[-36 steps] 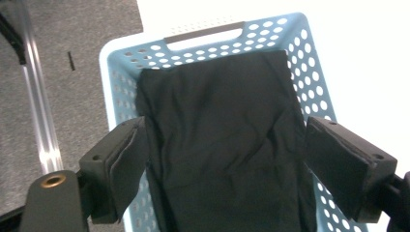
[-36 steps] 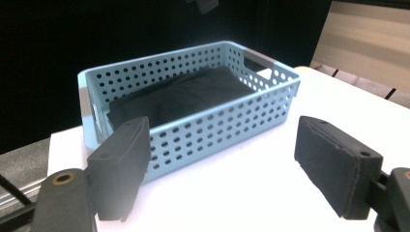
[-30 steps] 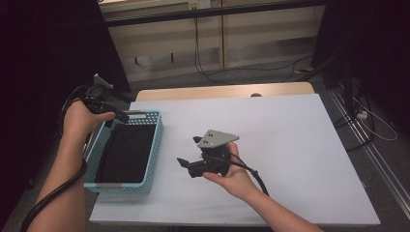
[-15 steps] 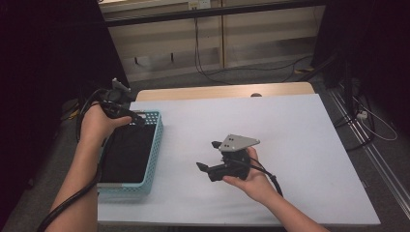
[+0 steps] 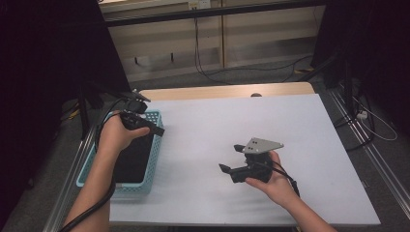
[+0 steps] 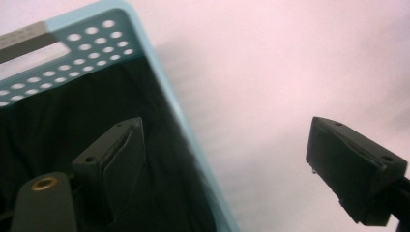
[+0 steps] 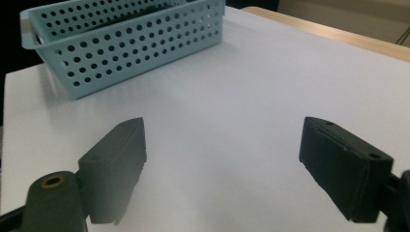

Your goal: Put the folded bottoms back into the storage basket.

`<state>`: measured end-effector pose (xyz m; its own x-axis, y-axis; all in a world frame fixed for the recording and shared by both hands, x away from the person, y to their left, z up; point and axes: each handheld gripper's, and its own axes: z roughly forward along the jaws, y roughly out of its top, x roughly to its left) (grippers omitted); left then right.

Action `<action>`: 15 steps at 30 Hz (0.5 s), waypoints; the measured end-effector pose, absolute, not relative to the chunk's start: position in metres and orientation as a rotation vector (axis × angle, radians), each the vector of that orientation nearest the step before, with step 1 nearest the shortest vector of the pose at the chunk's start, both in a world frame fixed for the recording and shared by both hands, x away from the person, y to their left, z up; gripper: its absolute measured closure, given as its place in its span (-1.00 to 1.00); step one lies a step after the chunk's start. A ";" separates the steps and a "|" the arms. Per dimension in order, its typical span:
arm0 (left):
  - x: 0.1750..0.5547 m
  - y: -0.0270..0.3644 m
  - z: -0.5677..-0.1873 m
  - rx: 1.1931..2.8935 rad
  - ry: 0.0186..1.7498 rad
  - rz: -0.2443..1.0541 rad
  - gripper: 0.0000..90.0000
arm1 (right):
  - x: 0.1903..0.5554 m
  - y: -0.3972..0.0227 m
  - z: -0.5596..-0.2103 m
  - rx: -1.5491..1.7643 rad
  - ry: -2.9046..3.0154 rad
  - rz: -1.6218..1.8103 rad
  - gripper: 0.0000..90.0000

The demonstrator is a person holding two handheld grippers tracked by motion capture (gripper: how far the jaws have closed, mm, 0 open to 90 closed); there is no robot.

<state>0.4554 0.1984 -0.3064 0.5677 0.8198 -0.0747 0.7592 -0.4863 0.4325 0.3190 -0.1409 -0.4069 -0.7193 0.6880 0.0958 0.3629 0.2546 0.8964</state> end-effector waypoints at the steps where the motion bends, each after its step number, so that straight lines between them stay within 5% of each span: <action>1: 0.454 0.196 -0.308 2.385 1.263 0.195 -0.69 | 0.319 -0.144 -0.408 0.972 2.213 1.450 -0.63; 15: 0.436 0.158 -0.333 2.395 1.125 0.137 -0.70 | 0.311 -0.172 -0.418 1.017 2.212 1.394 -0.63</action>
